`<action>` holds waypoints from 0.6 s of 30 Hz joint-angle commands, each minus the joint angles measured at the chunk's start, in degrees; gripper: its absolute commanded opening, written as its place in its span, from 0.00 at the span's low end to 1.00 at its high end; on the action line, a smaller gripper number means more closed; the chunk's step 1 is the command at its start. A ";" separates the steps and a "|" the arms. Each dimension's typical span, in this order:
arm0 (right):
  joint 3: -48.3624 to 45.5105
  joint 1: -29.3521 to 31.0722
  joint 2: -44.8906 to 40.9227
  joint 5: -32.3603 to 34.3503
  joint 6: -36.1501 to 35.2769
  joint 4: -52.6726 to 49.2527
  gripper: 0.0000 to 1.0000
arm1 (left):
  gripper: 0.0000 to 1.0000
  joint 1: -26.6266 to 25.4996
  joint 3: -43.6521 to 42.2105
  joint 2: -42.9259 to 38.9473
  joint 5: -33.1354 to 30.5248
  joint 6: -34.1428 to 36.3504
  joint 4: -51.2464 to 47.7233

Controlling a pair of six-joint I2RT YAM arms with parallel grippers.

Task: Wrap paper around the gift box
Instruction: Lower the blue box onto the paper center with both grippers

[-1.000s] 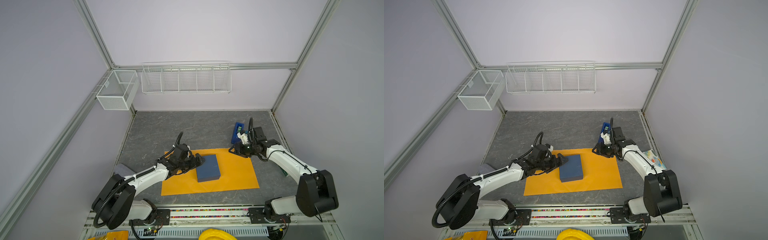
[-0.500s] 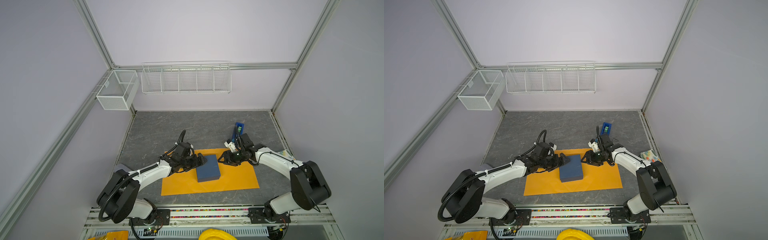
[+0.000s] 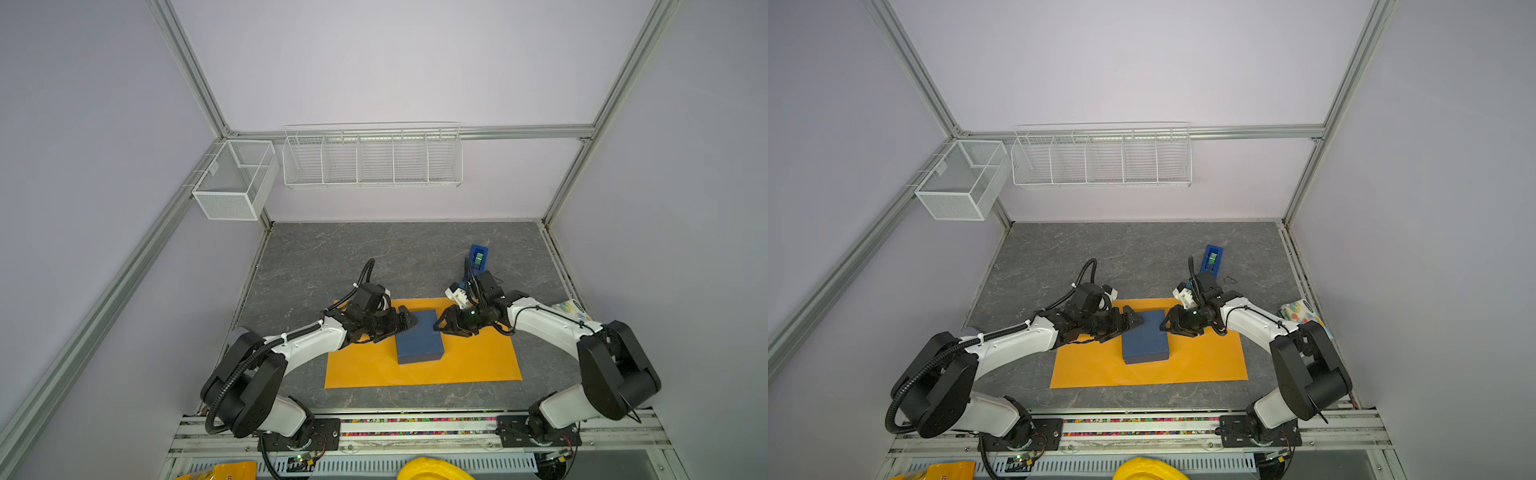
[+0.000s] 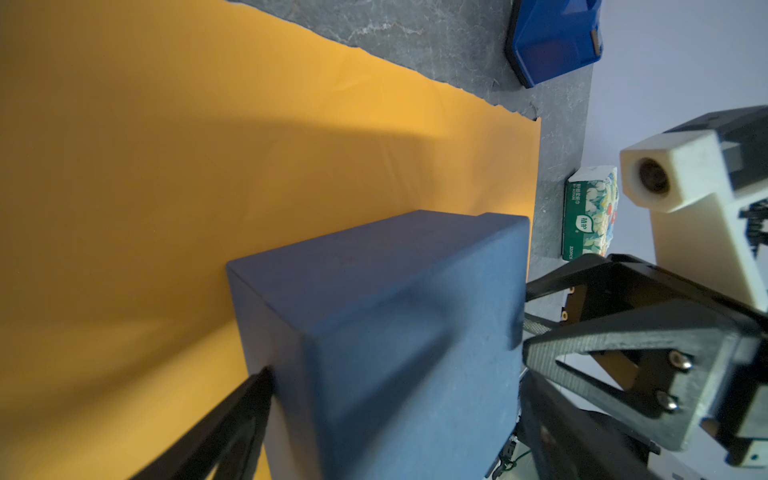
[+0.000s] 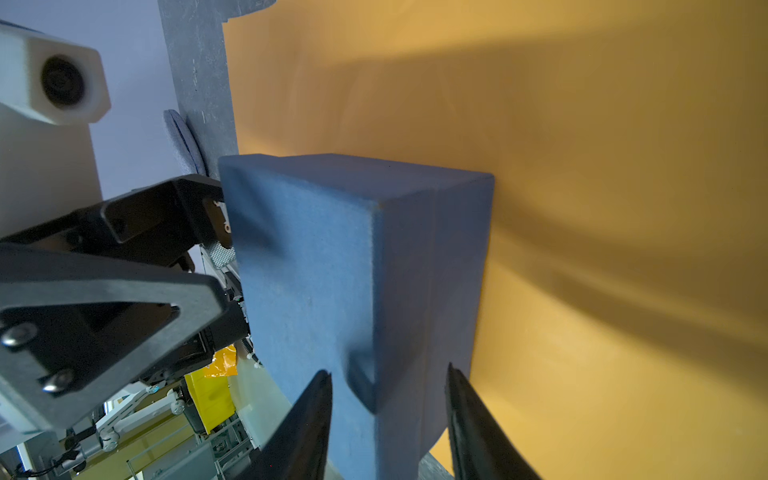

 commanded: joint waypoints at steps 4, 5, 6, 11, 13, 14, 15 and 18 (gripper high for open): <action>-0.83 0.67 -1.89 -0.29 0.71 -0.79 0.45 | 0.93 -0.33 2.45 0.30 1.62 0.78 1.16; -0.77 0.72 -2.24 -0.05 0.69 -1.20 0.45 | 0.93 -0.33 2.46 0.33 1.85 0.78 1.24; -0.74 0.73 -2.77 0.09 0.69 -1.60 0.45 | 0.93 -0.33 2.56 0.36 2.10 0.72 1.40; -0.61 0.66 -4.69 0.90 0.64 -3.01 0.44 | 0.93 -0.33 2.76 1.07 3.50 0.37 2.89; -0.55 0.72 -5.22 1.14 0.55 -3.60 0.44 | 0.92 -0.37 2.81 1.47 4.01 0.06 3.59; -0.48 0.70 -5.41 1.11 0.54 -3.68 0.44 | 0.92 -0.33 2.81 1.72 4.34 -0.04 4.04; -0.49 0.73 -5.57 1.19 0.57 -3.84 0.44 | 0.92 -0.33 2.86 1.90 4.65 -0.25 4.55; -0.65 0.70 -5.97 1.50 0.46 -4.29 0.44 | 0.92 -0.33 3.00 2.53 5.39 -0.84 5.73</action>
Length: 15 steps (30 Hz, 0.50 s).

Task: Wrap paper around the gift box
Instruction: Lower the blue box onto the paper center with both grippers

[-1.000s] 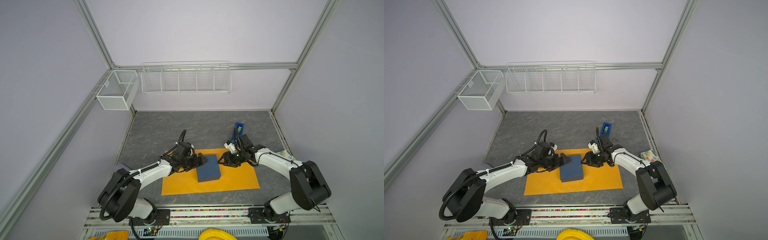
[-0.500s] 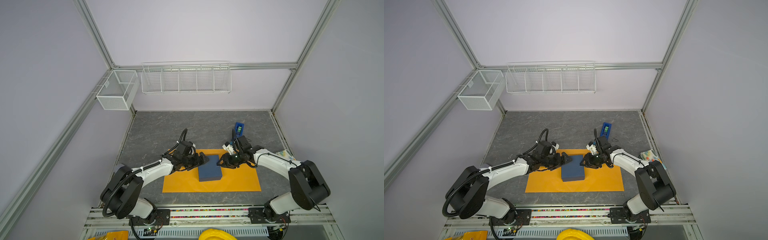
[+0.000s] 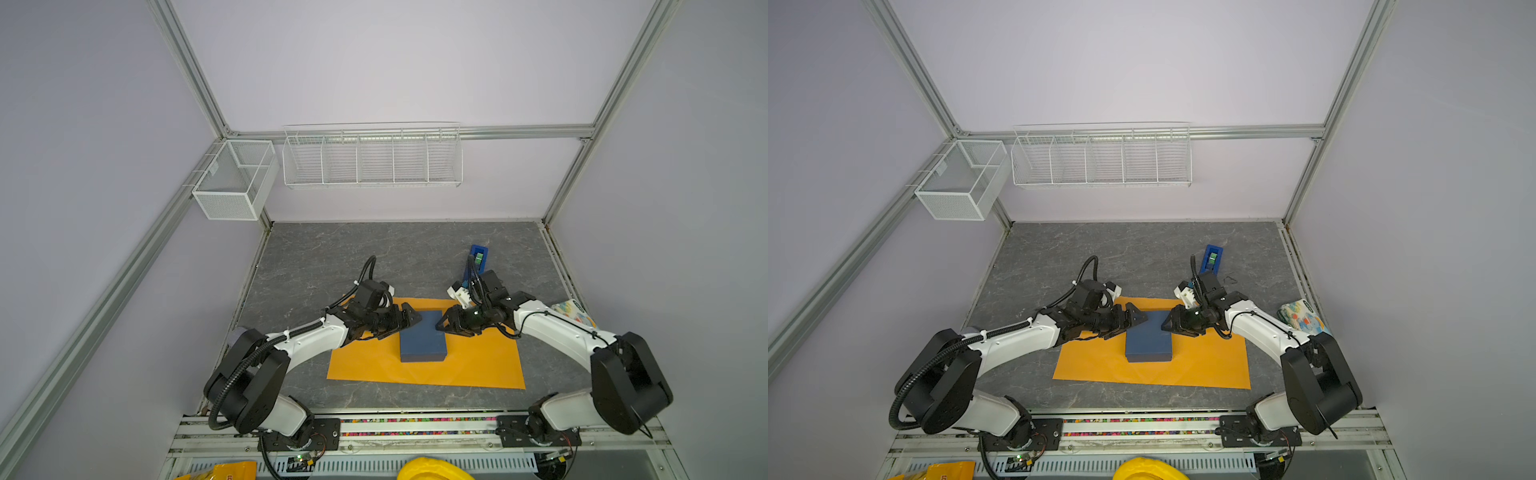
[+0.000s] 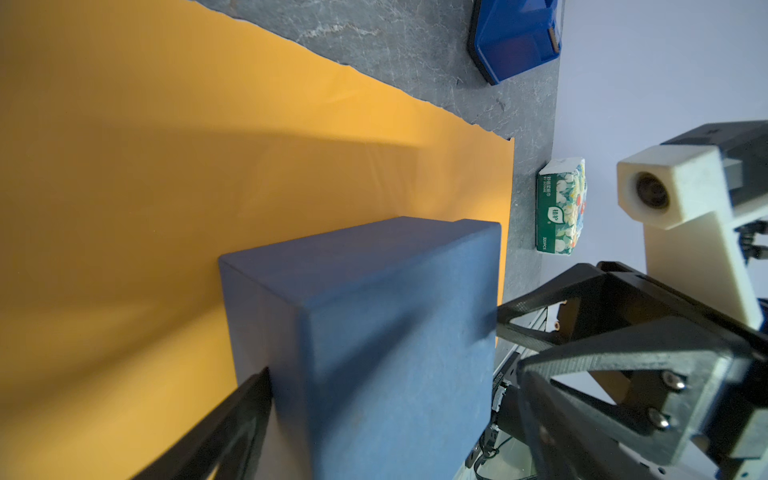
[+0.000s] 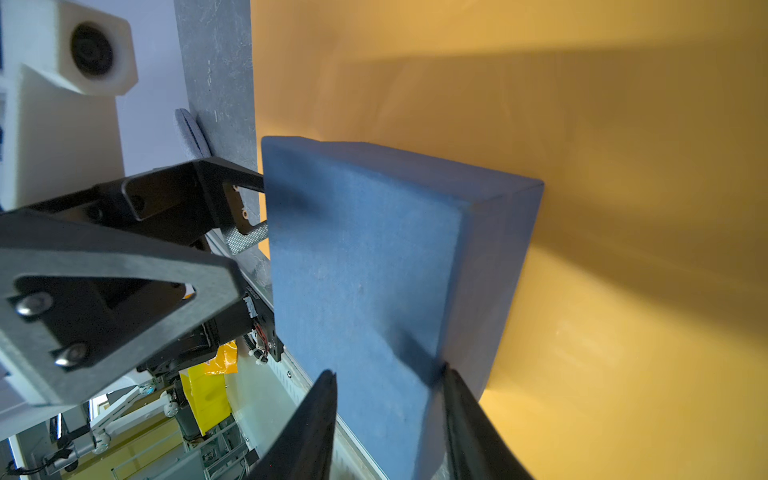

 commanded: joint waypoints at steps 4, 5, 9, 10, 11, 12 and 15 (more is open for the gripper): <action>-0.69 0.35 -1.74 0.70 0.28 -1.84 0.44 | 0.92 -0.42 2.36 1.23 2.22 -0.83 3.19; -0.70 0.30 -1.61 1.35 0.11 -2.23 0.45 | 0.92 -0.42 2.40 1.27 2.03 -0.84 3.01; -1.12 0.35 -0.69 5.31 -0.99 -3.82 0.47 | 0.92 -0.42 2.68 1.84 0.46 0.09 0.40; -1.30 0.35 -0.19 5.21 -1.00 -3.44 0.47 | 0.92 -0.42 2.71 2.00 0.26 0.22 -0.02; -1.59 0.36 0.25 4.72 -0.87 -2.75 0.47 | 0.92 -0.42 2.61 2.20 0.36 0.32 0.05; -1.97 0.35 0.90 3.81 -0.40 -1.57 0.47 | 0.92 -0.42 2.41 2.33 0.67 0.24 0.48; -2.73 0.43 1.93 1.08 1.30 1.63 0.46 | 0.92 -0.42 2.02 2.59 1.69 -0.45 2.11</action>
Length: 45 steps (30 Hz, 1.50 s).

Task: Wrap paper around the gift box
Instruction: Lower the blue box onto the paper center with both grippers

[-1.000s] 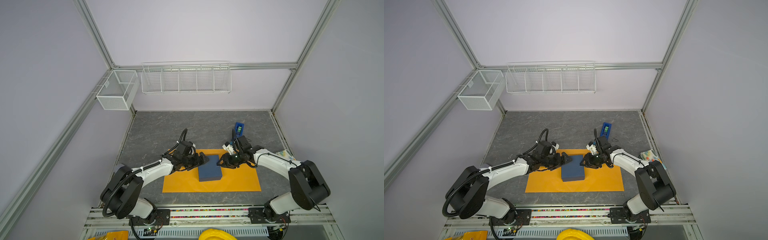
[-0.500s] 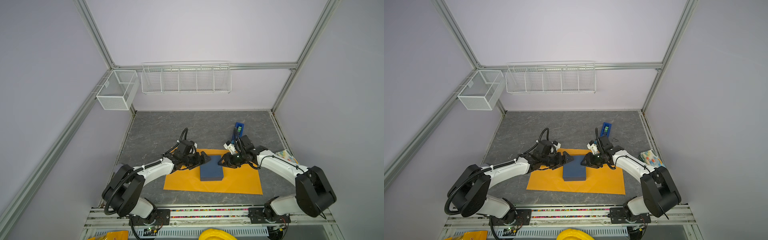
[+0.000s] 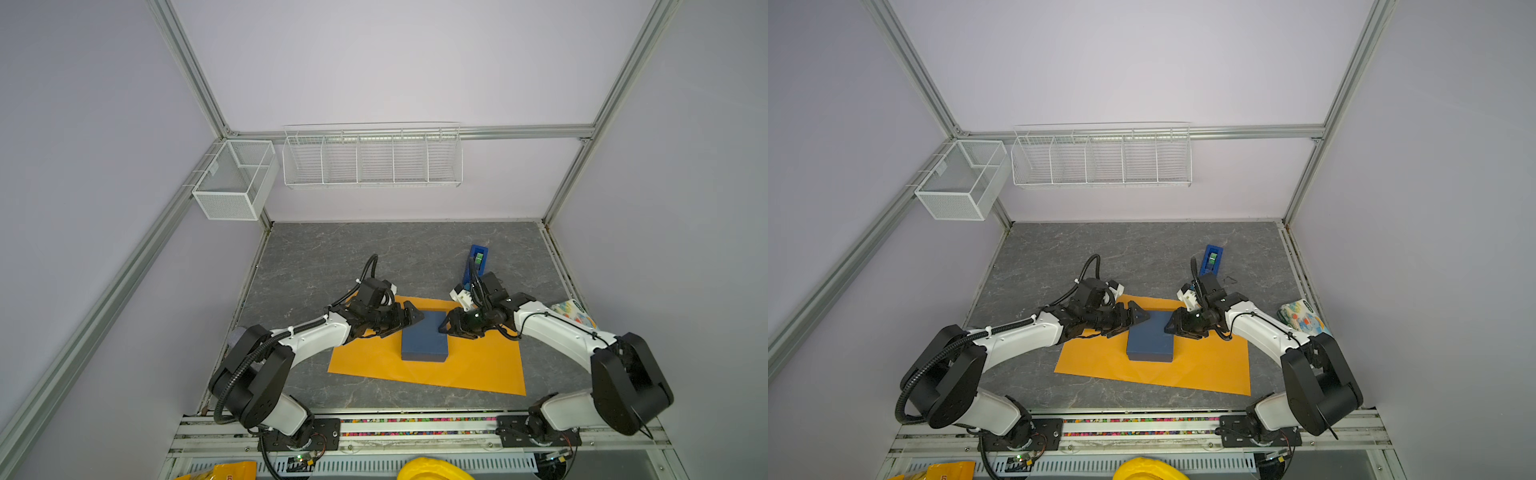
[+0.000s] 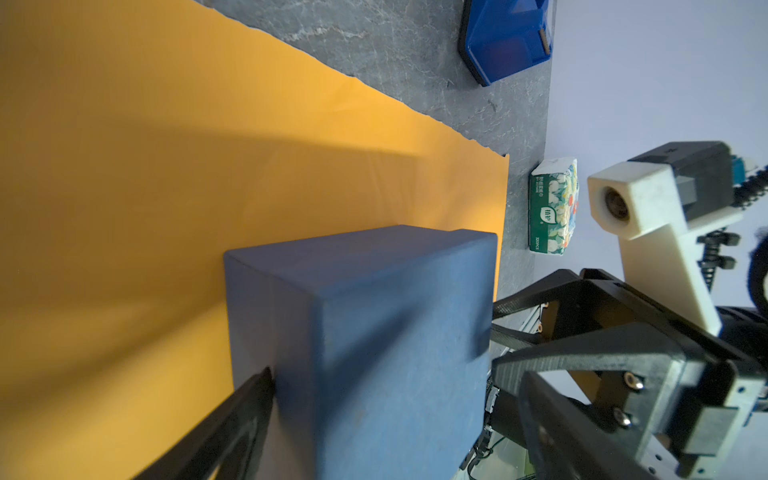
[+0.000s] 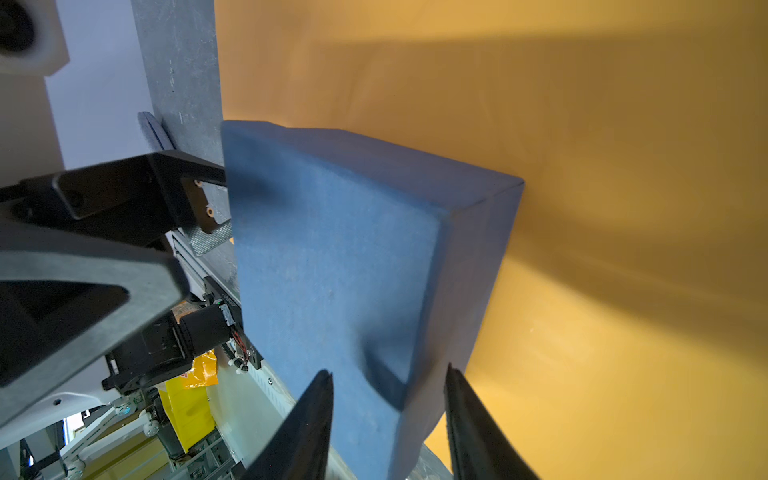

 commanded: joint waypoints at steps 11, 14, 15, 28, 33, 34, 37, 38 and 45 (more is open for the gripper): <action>0.72 0.54 -3.11 -1.98 1.29 -1.50 0.42 | 0.92 -1.77 3.44 1.06 3.30 -0.89 2.94; 0.67 0.60 -3.99 -1.67 1.08 -2.57 0.42 | 0.92 -2.11 4.18 1.71 3.52 -1.08 3.06; 0.51 0.68 -4.17 -1.33 1.03 -2.81 0.42 | 0.92 -2.18 4.40 1.92 3.57 -1.08 3.15; -0.33 0.68 1.14 4.30 -1.16 -1.39 0.42 | 0.92 -2.31 5.08 4.40 -0.54 1.00 -3.58; -1.36 0.63 2.61 4.71 -1.45 -0.50 0.41 | 0.91 -2.31 4.39 4.83 -3.12 2.09 -5.84; -1.48 0.68 2.79 4.79 -1.48 -0.32 0.41 | 0.91 -2.31 4.29 5.07 -3.53 2.19 -6.07; -1.48 0.68 3.49 4.71 -1.50 0.38 0.41 | 0.91 -2.18 4.19 5.60 -4.34 2.54 -6.76; -1.41 0.75 3.87 4.62 -1.42 0.66 0.41 | 0.91 -2.13 4.14 5.61 -4.62 2.68 -6.95; 0.43 1.59 6.01 3.18 -1.03 1.68 0.40 | 0.91 -0.51 1.75 3.58 -4.43 3.56 -6.37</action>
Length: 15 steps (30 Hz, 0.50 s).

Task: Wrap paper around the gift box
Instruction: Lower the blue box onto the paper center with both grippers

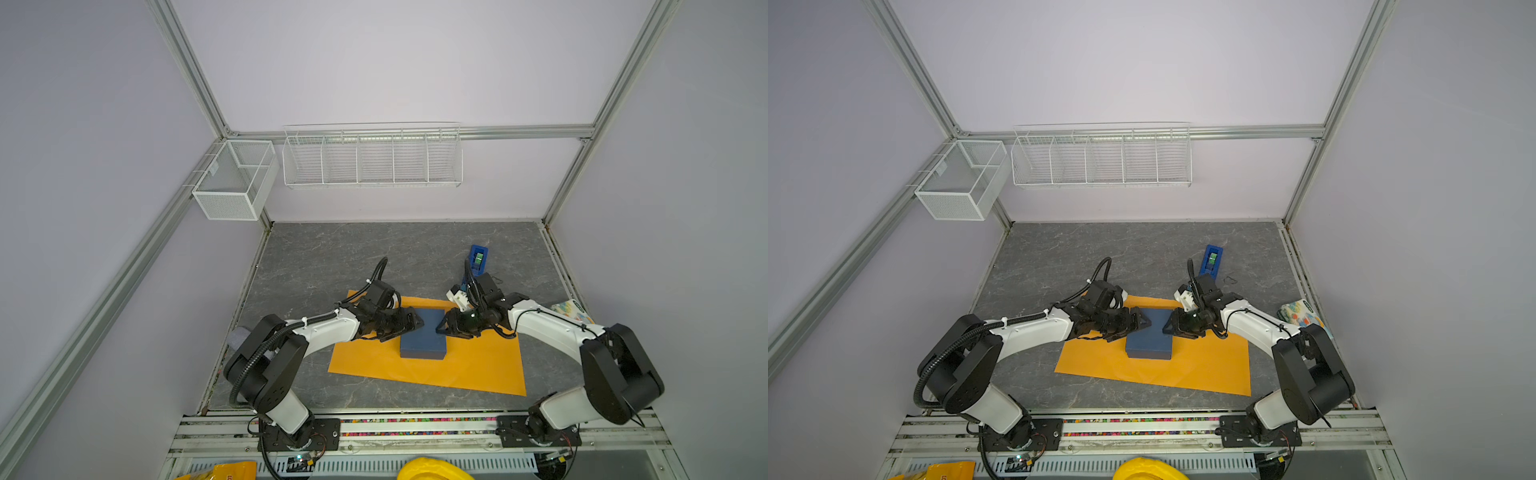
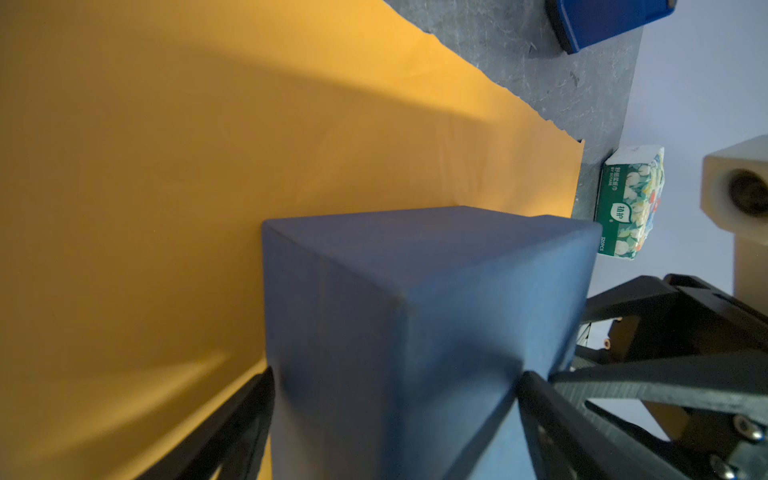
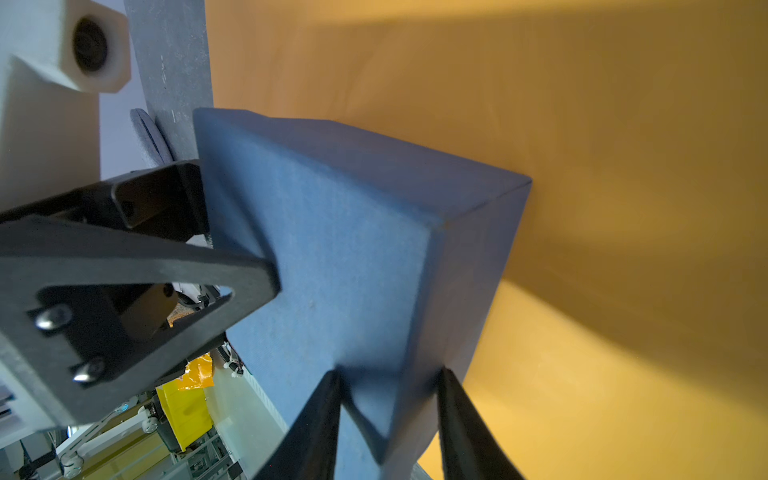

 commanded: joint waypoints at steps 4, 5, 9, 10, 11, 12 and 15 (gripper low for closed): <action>0.39 1.16 -0.22 4.18 -0.50 -3.18 0.40 | 0.90 0.75 0.27 -1.91 3.55 2.54 1.86; 0.49 1.23 -1.05 4.63 -0.58 -3.96 0.41 | 0.90 0.74 0.57 -1.77 4.48 2.59 2.46; 0.05 1.21 -4.21 5.72 -0.55 -6.31 0.44 | 0.89 0.36 2.05 -0.07 8.31 2.68 3.95; -0.20 1.17 -4.72 5.87 -0.36 -6.67 0.45 | 0.89 0.02 2.44 0.59 8.88 2.77 4.00; -0.49 1.18 -5.18 5.92 -0.25 -6.82 0.45 | 0.89 -0.33 2.84 1.02 9.24 2.96 3.84; -0.81 1.22 -5.72 5.96 -0.16 -6.90 0.45 | 0.89 -0.77 3.29 1.69 9.45 3.14 3.54; -1.61 1.22 -6.87 6.28 0.36 -7.01 0.45 | 0.88 -1.59 3.88 2.47 9.42 3.11 3.12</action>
